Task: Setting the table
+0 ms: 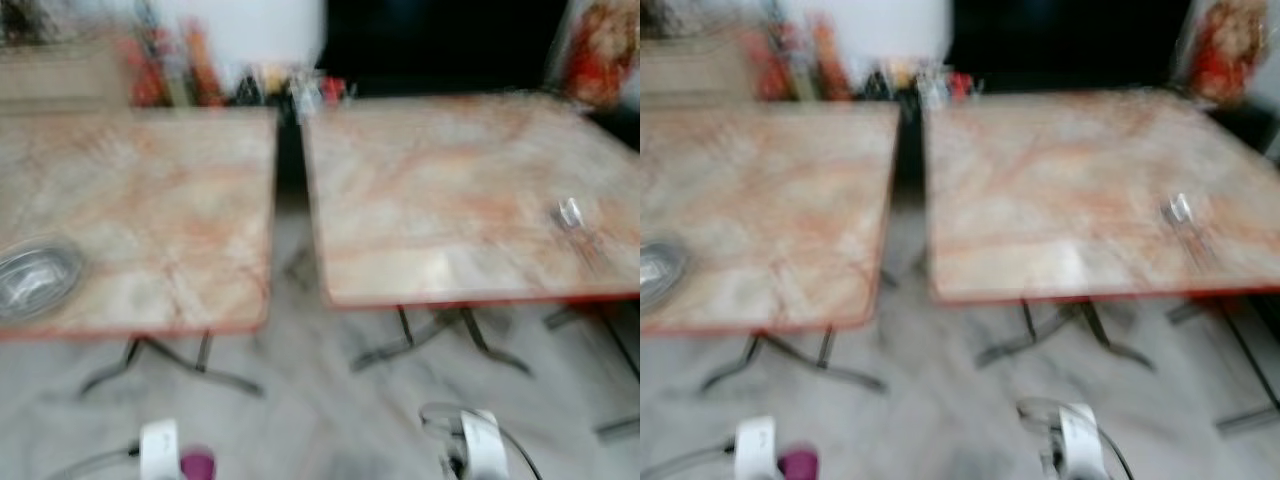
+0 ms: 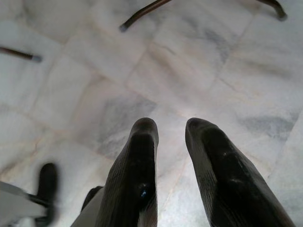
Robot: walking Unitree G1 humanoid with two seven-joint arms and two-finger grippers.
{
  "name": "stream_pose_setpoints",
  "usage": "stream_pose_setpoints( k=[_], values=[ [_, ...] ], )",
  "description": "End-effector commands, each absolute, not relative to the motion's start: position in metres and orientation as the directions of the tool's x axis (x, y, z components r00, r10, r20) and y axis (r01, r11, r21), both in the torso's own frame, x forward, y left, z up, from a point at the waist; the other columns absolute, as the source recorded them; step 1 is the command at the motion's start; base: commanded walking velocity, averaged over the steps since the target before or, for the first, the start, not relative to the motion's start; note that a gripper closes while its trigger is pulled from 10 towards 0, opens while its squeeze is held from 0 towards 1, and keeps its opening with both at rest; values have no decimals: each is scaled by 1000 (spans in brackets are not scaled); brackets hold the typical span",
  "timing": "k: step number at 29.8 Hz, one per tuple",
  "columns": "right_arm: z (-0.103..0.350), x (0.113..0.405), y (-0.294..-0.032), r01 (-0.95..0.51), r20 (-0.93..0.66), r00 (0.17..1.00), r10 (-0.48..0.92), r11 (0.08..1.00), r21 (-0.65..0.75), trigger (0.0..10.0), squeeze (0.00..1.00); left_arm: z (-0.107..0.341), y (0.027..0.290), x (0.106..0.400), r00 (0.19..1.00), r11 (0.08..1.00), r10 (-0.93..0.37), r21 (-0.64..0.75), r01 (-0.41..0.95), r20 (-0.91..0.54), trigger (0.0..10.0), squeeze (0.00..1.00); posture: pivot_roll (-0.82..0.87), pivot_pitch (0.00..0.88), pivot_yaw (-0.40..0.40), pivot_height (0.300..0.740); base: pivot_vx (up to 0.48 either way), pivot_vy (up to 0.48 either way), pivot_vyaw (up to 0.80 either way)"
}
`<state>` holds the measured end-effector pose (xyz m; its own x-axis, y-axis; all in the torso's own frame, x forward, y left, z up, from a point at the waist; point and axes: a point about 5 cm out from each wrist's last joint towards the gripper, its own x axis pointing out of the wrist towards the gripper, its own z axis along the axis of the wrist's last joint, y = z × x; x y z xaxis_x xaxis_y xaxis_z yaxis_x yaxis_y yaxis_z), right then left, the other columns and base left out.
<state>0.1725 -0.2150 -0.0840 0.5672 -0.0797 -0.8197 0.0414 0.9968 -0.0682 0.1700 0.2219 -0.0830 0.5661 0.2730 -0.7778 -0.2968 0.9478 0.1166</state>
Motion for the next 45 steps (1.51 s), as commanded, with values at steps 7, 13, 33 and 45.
stream_pose_setpoints(
  k=[7, 13, 33, 45],
  values=[
    [-81, 181, -209, 55, -802, 593, -71, 997, -47, 10000, 0, -82, 228, 169, 560, 944, 286, 128, -304, -777, 10000, 0, 57, 0, -31, 728, 0, 480, 255],
    [-81, 181, -208, 33, -806, 590, -59, 998, -49, 10000, 0, -82, 228, 169, 560, 944, 287, 129, -304, -777, 10000, 0, 69, 0, -32, 728, 0, 480, 0],
    [-81, 181, -208, 38, -806, 590, -58, 998, -44, 10000, 0, -77, 227, 179, 595, 943, 294, 124, -309, -748, 10000, 0, 79, 0, -36, 728, 0, 385, 0],
    [-81, 180, -208, 39, -806, 590, -57, 998, -42, 10000, 0, -68, 226, 193, 658, 946, 298, 122, -301, -692, 10000, 0, 80, 0, -37, 728, 0, 120, 0]
  ],
)
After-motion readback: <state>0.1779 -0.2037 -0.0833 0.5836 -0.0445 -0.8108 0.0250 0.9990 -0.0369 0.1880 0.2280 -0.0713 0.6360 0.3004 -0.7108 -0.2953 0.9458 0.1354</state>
